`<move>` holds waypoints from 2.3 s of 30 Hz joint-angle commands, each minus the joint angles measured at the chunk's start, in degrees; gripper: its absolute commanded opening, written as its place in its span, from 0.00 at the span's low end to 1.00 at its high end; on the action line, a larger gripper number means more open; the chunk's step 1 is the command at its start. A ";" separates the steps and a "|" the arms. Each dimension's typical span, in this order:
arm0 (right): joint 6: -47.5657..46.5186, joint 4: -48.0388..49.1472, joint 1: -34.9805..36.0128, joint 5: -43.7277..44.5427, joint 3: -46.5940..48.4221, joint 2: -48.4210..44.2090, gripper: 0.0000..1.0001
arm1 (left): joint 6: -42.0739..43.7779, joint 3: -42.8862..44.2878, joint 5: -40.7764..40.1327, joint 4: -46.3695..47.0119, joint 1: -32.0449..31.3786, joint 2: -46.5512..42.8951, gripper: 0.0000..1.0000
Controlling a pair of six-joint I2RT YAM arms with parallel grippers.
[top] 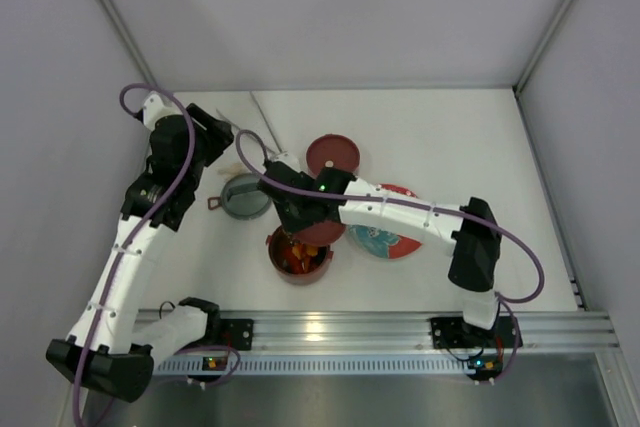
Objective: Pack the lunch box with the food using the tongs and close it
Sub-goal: Close the box lid on the packing box.
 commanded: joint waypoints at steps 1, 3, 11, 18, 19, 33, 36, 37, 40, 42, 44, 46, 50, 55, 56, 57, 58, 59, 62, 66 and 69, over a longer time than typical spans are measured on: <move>-0.86 -4.05 2.71 1.45 5.53 1.35 0.00 | 3.09 5.31 -2.17 -2.16 0.15 -0.38 0.62; -0.86 -4.32 3.68 1.27 6.24 2.58 0.00 | 3.62 7.51 -2.35 -2.34 0.15 0.06 0.62; -0.42 -5.38 7.55 0.57 8.79 6.01 0.00 | 4.58 12.52 -1.65 -2.25 0.15 2.08 0.62; -0.50 -5.02 9.92 -1.45 9.05 8.55 0.00 | 5.20 14.02 -1.12 -2.17 0.15 2.52 0.62; -0.42 -5.37 10.27 -1.37 8.97 8.82 0.00 | 5.20 14.19 -0.77 -2.17 0.15 2.52 0.62; -0.77 -2.92 10.54 -2.25 5.63 9.09 0.21 | 5.55 13.75 1.08 -2.17 0.15 2.52 0.62; -1.21 -1.60 10.45 -1.81 4.75 8.56 0.26 | 5.64 13.67 1.61 -2.17 0.15 2.52 0.62; -1.29 -1.34 10.36 -1.80 4.57 8.56 0.27 | 5.64 13.67 1.69 -2.17 0.15 2.52 0.62; -1.56 -0.72 10.18 -1.81 4.40 8.47 0.28 | 5.64 13.49 1.96 -2.34 0.15 2.43 0.62; -1.82 -0.46 10.01 -1.63 4.57 7.86 0.29 | 5.73 13.49 1.96 -2.34 0.15 2.43 0.62; -2.17 -0.10 9.83 -0.75 4.49 6.81 0.29 | 5.81 13.49 2.05 -2.34 0.15 2.43 0.62; -2.44 0.16 9.40 0.04 4.49 5.84 0.30 | 5.90 13.49 1.96 -2.25 0.15 2.43 0.62; -3.40 0.60 8.52 0.74 4.22 3.47 0.32 | 6.25 13.75 1.87 -2.08 0.15 2.52 0.62; -3.58 1.12 7.29 1.71 2.03 0.05 0.32 | 6.52 14.02 1.61 -2.17 0.15 3.13 0.62; -3.58 1.74 7.02 1.80 1.50 -0.58 0.32 | 6.52 14.02 1.17 -2.60 0.15 3.31 0.62; -3.41 1.92 6.41 2.06 0.71 -1.36 0.32 | 6.52 14.10 0.99 -3.39 0.15 3.49 0.62; -2.97 2.09 6.14 2.24 -0.86 -3.03 0.32 | 6.69 13.93 0.91 -4.01 0.15 3.75 0.62; -2.79 2.18 5.71 2.33 -1.83 -3.83 0.32 | 6.69 13.67 0.82 -4.45 0.15 3.84 0.63; -1.83 3.50 4.04 2.59 -6.31 -7.07 0.32 | 6.34 9.72 1.87 -5.68 0.15 2.61 0.61; -1.56 5.52 1.32 1.71 -10.89 -10.24 0.32 | 5.55 3.22 3.98 -6.12 0.15 0.50 0.58; -1.30 5.96 -0.27 1.71 -12.82 -12.00 0.31 | 5.64 -0.04 5.91 -6.82 0.15 -0.99 0.55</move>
